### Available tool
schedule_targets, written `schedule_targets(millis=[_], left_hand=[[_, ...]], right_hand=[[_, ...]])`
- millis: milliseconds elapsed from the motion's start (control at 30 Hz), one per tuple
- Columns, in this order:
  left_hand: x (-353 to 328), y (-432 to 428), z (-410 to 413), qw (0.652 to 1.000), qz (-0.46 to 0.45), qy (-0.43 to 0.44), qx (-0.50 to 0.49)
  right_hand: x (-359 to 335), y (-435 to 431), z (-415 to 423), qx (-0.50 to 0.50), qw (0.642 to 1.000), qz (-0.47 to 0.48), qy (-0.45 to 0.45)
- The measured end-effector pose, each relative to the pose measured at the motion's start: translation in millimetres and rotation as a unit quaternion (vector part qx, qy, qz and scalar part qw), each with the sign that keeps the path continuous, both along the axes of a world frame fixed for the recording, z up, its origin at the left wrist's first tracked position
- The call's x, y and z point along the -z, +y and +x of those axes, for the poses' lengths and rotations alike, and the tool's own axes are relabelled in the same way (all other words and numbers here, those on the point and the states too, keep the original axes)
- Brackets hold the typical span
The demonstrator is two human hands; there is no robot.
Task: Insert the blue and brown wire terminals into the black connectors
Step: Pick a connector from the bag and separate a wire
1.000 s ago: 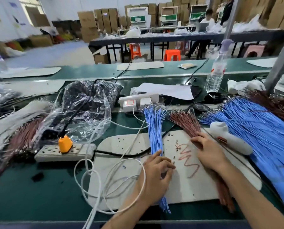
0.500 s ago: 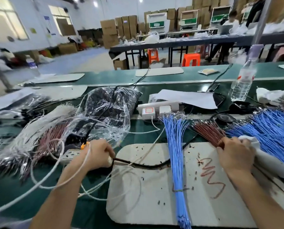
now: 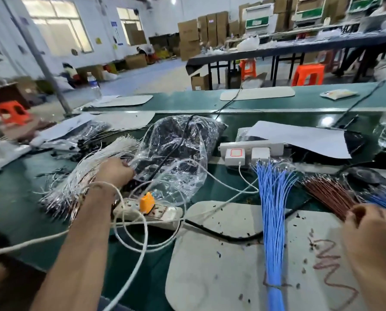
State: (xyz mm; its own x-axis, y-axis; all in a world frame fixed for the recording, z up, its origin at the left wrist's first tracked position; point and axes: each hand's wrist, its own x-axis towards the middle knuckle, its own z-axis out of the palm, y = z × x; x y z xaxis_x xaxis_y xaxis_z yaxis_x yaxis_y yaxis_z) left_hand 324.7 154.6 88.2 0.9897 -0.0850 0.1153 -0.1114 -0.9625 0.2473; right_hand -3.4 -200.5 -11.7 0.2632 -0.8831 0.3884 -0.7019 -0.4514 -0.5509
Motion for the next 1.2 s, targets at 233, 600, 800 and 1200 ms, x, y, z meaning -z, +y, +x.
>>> schedule_targets(millis=[233,600,800,1200], left_hand=[[29,-49,21,0.998,0.029,0.054,0.030],[30,-59,39,0.996,0.058,0.047,0.057],[-60,-124,-17,0.966,-0.127,-0.174,0.143],[62,-246,-225,0.713,-0.421,0.424,0.365]], right_hand=[[-1,2,3,-0.024,0.995,-0.045,-0.091],[-3,-2,4,-0.047,0.994,-0.020,-0.098],[-1,-4,-4,-0.098,0.980,0.028,-0.169],[-7,9,-14,-0.205,0.957,-0.024,-0.204]])
